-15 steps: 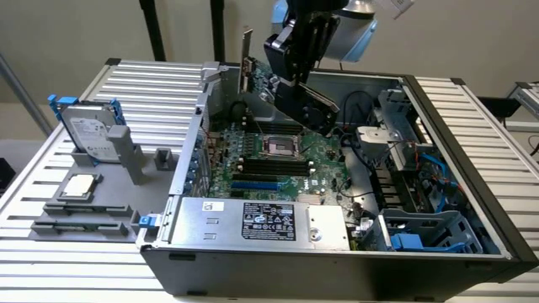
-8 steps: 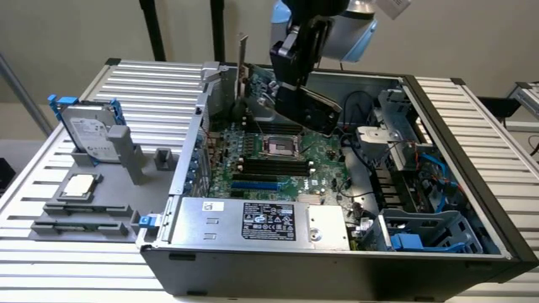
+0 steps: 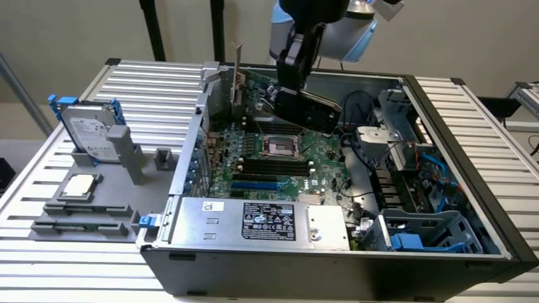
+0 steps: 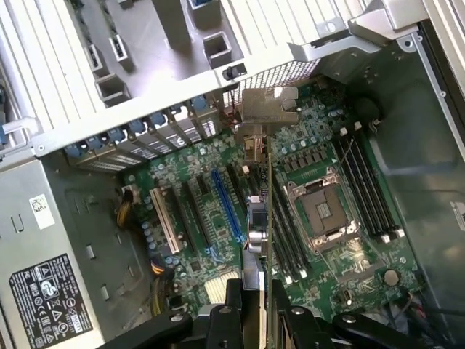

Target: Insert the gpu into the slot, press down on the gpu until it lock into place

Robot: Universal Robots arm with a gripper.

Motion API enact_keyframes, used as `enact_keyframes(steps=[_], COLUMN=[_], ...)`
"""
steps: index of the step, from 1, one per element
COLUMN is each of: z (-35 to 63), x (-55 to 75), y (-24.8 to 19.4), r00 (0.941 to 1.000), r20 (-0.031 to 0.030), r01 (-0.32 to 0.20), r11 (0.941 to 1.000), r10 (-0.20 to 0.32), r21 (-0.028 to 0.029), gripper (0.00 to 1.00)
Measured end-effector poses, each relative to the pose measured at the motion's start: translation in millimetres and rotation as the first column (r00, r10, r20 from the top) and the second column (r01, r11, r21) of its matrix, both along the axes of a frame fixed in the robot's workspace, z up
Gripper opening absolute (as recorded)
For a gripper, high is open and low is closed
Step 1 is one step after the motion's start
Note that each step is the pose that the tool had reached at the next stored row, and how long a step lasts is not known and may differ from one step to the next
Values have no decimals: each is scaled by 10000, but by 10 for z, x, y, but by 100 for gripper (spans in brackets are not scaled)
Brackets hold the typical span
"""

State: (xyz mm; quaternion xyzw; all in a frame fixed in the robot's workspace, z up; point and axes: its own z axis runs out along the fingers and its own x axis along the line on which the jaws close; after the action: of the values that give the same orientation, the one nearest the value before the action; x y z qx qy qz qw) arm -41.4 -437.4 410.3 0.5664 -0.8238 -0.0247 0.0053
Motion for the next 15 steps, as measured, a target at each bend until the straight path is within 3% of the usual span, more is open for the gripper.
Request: enact_keyframes(steps=[4, 8, 11, 15], z=[-33, -66, -90, -134], x=[0, 0, 0, 1], y=[0, 0, 0, 0], r00=[9974, 9894, 9802, 9632], r20=[13, 33, 57, 99], r01=[-724, -1449, -1981, -2688], r11=[9973, 9893, 9799, 9629], r10=[724, 1449, 1981, 2686], r21=[100, 188, 224, 232], gripper=[26, 26, 26, 26])
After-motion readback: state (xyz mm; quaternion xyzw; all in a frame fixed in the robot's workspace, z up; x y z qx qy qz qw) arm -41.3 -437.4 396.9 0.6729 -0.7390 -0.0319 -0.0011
